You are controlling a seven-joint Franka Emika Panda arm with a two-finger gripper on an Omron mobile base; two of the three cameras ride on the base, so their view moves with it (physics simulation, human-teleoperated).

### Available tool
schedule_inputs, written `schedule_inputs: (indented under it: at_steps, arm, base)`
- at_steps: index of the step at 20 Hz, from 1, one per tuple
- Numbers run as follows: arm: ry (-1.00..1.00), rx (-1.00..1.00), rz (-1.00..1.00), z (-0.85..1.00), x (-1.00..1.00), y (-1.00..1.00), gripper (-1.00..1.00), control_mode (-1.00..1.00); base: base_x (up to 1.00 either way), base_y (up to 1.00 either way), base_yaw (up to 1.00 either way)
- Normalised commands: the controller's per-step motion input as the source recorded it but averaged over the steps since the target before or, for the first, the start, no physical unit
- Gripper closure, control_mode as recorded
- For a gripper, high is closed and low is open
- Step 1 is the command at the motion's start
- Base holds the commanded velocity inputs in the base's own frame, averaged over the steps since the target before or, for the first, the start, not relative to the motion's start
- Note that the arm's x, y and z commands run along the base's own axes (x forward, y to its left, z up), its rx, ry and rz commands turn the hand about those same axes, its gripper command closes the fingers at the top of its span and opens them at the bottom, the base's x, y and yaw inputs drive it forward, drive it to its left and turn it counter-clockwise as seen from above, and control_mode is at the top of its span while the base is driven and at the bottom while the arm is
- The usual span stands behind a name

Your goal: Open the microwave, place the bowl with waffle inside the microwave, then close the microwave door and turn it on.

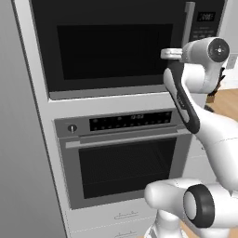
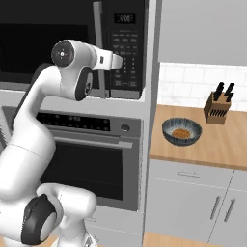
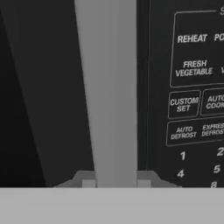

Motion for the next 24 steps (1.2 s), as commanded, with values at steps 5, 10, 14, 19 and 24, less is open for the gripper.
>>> schedule_inputs:
  at_steps: [5,10,14,19,24]
  arm:
    - [0.12,-0.04,-0.27,0.15,-0.81,0.02,1.0,-1.0]
    - [0.02,-0.05,-0.25,0.05,-1.0,0.11,1.0,-1.0]
    - [-0.04,-0.1,-0.17,0.03,-1.0,0.3,1.0,-1.0]
    - [-0.12,-0.15,-0.13,0.0,-1.0,0.53,1.0,-1.0]
    - [-0.1,-0.22,-0.1,-0.02,-1.0,0.85,1.0,-1.0]
  base:
    - [0.0,0.0,0.0]
    - [0.0,0.0,0.0]
    - [0.0,0.0,0.0]
    - [0.0,0.0,0.0]
    - [0.0,0.0,0.0]
